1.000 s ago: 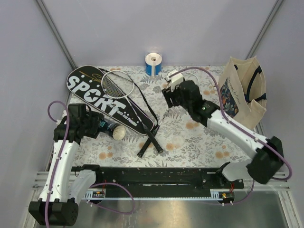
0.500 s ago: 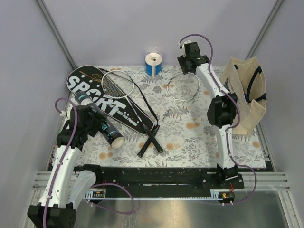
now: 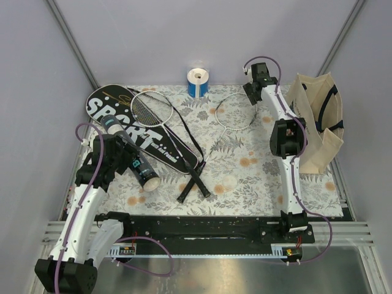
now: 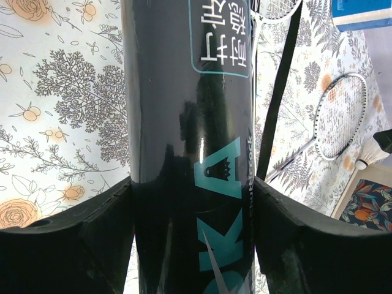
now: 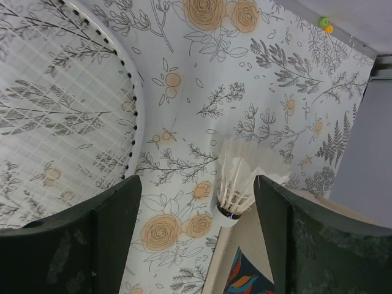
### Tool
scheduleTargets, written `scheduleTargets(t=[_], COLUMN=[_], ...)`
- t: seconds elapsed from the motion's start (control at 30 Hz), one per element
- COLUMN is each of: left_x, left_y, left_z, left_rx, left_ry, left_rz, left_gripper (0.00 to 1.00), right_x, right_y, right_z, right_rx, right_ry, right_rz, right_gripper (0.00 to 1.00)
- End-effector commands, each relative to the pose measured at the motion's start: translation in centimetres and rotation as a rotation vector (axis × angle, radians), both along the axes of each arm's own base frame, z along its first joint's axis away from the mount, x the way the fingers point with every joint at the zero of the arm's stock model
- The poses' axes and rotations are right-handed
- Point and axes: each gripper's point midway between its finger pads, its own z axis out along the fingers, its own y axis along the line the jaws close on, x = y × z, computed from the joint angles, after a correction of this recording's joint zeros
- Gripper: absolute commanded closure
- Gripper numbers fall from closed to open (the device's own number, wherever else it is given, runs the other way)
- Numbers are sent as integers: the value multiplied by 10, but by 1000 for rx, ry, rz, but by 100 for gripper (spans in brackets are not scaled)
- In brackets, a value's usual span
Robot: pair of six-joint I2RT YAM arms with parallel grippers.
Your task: Pack up the badminton gear
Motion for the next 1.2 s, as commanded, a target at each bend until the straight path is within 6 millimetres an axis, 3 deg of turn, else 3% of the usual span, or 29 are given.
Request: scheduleTargets(t=[0.0,0.13,0.47,0.67,0.77,0.97,1.07,1.1,1.17], left_x=[15,15,16,16,16,15,15,15,14], left_y=[0,0,1,2,3,6,9,8,9], left_z=[21,19,15,14,15,18,20,21,22], left_rx=[17,22,29,37,36,43,49,49,50], left_ry=[-96,-85,-67,-62,-67,-78,-88,-94,-99], left_rz=[-13,-14,-20,-15,-12,3,15,13,17], left_gripper=[83,83,83,83,83,83,83,83,83], right_x=[16,23,32,26,19,-14,-48,-55,-87], right_y=[-20,-34,-38,-44,-42,-33,-15,-8,6], right_z=[10,4,-16,-10,2,18,12,20,12], right_rx=[-63,-41,-68,-80,-54,52,144,164,202], right_ry=[-51,-61,-48,-32,-35,10,89,85,141], right_rz=[-2,-6,46,32,20,-45,-50,-43,-49], right_gripper=[16,16,15,20,22,32,36,36,38])
